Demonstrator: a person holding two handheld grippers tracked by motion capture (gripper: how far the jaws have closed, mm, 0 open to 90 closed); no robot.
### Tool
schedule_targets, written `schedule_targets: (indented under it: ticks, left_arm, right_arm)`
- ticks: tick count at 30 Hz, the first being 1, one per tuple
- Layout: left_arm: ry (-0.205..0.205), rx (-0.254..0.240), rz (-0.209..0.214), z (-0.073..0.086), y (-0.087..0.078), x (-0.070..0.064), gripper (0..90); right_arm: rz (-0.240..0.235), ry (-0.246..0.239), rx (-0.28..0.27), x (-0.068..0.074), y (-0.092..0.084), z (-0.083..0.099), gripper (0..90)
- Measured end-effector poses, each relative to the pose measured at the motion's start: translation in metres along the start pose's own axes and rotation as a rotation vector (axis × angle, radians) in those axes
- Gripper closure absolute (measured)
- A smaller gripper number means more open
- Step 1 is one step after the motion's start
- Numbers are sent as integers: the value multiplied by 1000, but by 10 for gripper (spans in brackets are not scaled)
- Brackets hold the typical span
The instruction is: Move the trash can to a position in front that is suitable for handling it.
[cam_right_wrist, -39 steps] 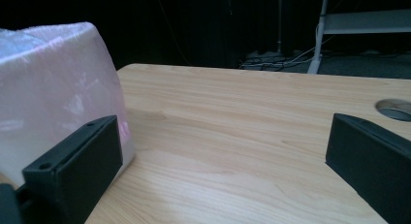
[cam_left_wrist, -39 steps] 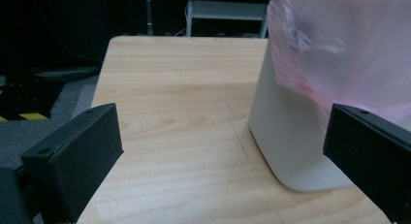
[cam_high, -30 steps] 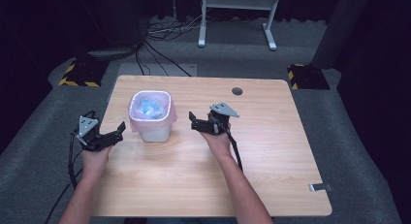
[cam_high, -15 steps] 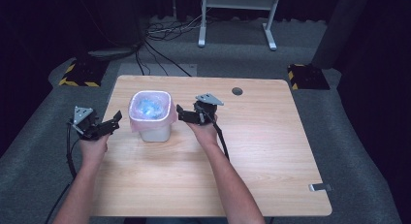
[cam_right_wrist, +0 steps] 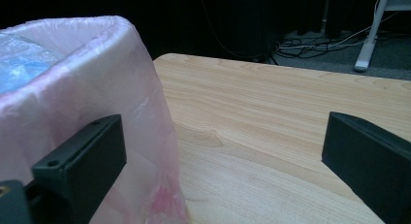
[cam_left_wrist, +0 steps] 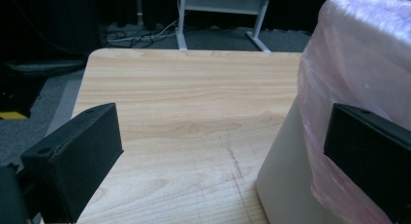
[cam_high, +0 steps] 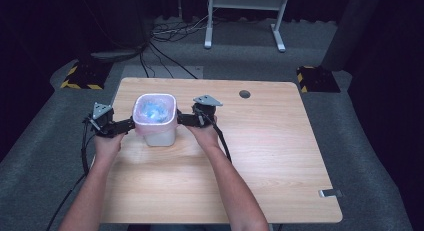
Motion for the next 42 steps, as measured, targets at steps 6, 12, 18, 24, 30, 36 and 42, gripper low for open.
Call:
schedule_targets:
  ticks: [6, 12, 18, 24, 30, 36, 42]
  left_arm:
    - [56, 6, 3, 0, -4, -8, 0]
    - [75, 10, 38, 3, -4, -20, 0]
    - [87, 21, 83, 8, -7, -40, 0]
    - [104, 61, 113, 16, -14, -72, 0]
    - [149, 63, 152, 24, -21, -103, 0]
    - [194, 67, 219, 33, -29, -138, 0]
    - [214, 80, 273, 39, -32, -169, 0]
  right_arm:
    - [-50, -25, -3, 0, -6, 1, 23]
    - [-59, -49, -1, -5, -17, 1, 22]
    - [-70, -40, -10, -13, -36, 7, 23]
    - [-80, -9, -32, -26, -64, 12, 23]
    - [-76, -21, -42, -37, -94, 18, 27]
    - [-64, -59, -59, -48, -131, 28, 35]
    - [-51, -81, -80, -57, -170, 40, 34]
Point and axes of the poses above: each handheld gripper's, and its own axes: y roughly forward along the jaws, z roughly out of its underside, x roughly to its left, the point moved 9 cm from there along y, roughly forward along the jaws, and after that the axes turned 2 degrees about -x, right-handed, at the moved point
